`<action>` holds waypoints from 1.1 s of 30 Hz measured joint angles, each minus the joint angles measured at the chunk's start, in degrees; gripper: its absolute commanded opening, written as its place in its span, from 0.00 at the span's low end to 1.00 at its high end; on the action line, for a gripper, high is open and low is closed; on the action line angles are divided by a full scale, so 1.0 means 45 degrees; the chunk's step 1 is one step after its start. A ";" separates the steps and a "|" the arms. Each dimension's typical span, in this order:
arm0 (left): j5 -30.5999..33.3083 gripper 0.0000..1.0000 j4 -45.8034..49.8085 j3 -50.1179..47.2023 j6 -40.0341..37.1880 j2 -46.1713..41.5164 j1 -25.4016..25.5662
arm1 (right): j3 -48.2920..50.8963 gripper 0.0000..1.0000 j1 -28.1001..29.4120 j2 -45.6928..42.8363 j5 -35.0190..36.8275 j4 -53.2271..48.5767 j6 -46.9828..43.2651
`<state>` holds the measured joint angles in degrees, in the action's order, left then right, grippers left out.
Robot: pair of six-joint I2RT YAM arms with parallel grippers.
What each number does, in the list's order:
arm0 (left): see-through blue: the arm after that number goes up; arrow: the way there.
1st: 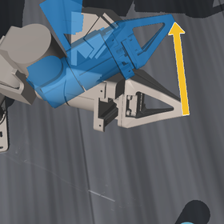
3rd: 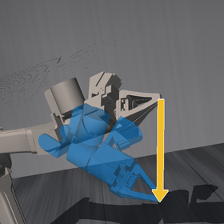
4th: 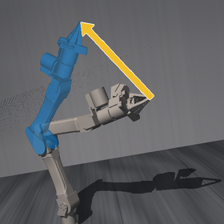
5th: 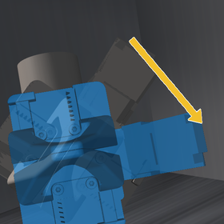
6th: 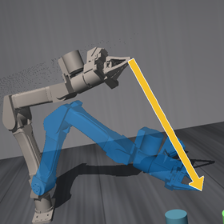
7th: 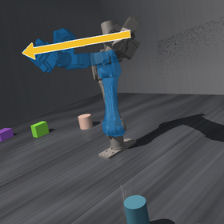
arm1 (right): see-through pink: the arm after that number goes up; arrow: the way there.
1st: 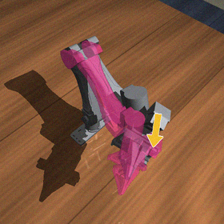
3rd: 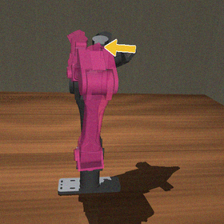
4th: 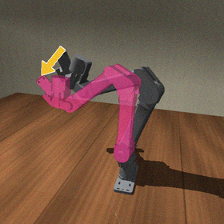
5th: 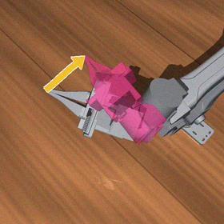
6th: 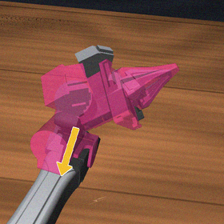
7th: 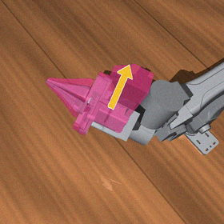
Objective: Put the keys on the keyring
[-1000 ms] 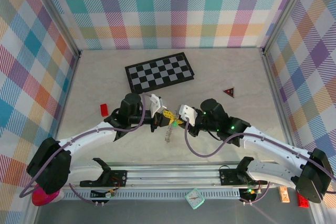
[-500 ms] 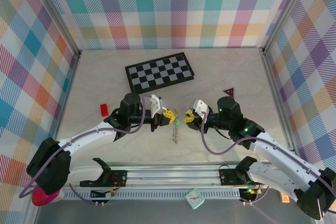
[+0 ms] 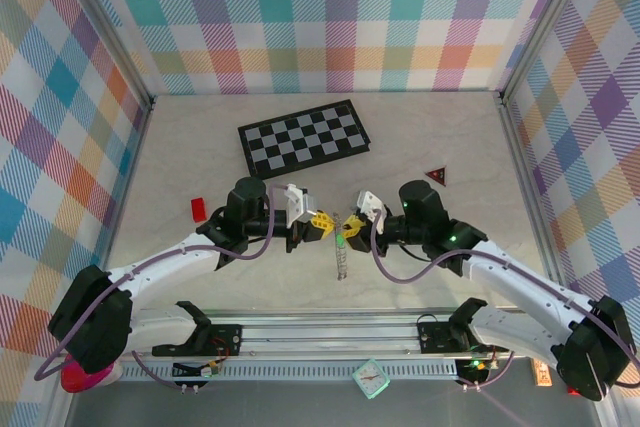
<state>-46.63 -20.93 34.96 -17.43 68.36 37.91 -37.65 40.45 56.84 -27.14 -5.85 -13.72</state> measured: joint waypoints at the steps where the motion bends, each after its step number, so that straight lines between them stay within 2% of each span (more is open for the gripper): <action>1: -0.0015 0.00 0.0000 0.0000 0.0000 -0.0005 0.0000 | 0.0000 0.22 0.0000 0.0034 -0.0053 0.0068 0.0015; 16: -0.0199 0.00 -0.0005 0.0000 -0.0044 -0.0160 0.0000 | -0.0015 0.19 0.0000 0.0107 -0.0277 0.0821 0.0321; 23: -0.0301 0.00 -0.0015 -0.0010 -0.0039 -0.0160 -0.0015 | -0.0019 0.00 -0.0005 0.0495 -0.0816 0.1297 0.0670; 25: -0.0291 0.00 -0.0024 -0.0019 -0.0034 -0.0160 -0.0019 | -0.0019 0.00 -0.0049 0.0544 -0.0976 0.1360 0.0680; 26: -0.0291 0.01 -0.0024 -0.0024 -0.0039 -0.0160 -0.0019 | -0.0019 0.00 -0.0063 0.0554 -0.1030 0.1360 0.0665; 29: -0.0185 0.21 0.0131 -0.0019 -0.0151 -0.0165 -0.0010 | -0.0112 0.00 -0.0068 0.0554 -0.1078 0.1093 0.0500; 33: 0.0253 0.22 0.1841 0.0447 -0.1175 -0.0219 -0.0005 | -0.0986 0.00 -0.0063 0.0699 -0.0767 -0.0379 -0.0408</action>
<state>-45.50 -12.64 36.97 -22.72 67.37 37.89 -42.09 40.16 59.99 -30.59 -7.55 -15.55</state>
